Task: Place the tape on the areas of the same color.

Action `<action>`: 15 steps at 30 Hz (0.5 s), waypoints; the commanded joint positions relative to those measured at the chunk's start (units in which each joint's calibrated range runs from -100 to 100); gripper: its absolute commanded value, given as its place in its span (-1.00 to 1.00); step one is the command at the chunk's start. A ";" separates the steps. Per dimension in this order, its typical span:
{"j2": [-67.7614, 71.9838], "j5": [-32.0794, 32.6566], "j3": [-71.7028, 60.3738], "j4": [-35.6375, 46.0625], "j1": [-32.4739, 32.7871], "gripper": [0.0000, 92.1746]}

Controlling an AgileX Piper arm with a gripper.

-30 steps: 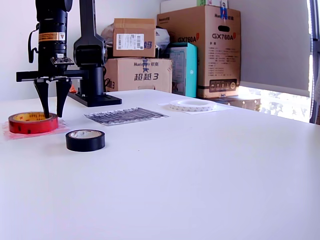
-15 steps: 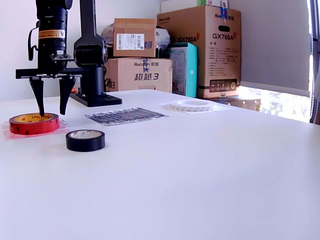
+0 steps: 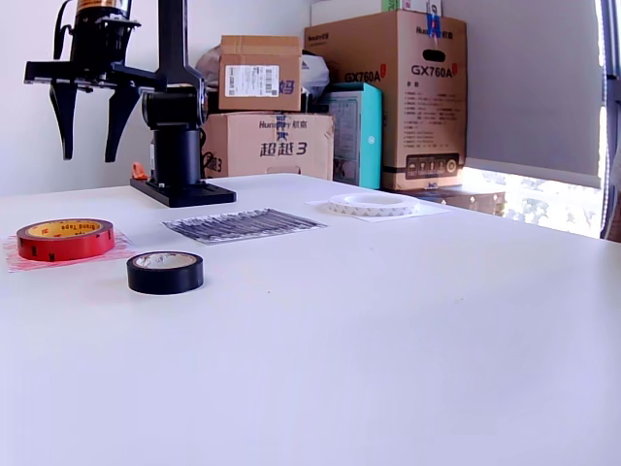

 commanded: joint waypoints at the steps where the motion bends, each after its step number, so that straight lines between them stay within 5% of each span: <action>1: -5.70 0.07 0.18 -0.56 -0.03 0.12; 15: -20.48 -0.59 -5.73 -0.56 -1.37 0.12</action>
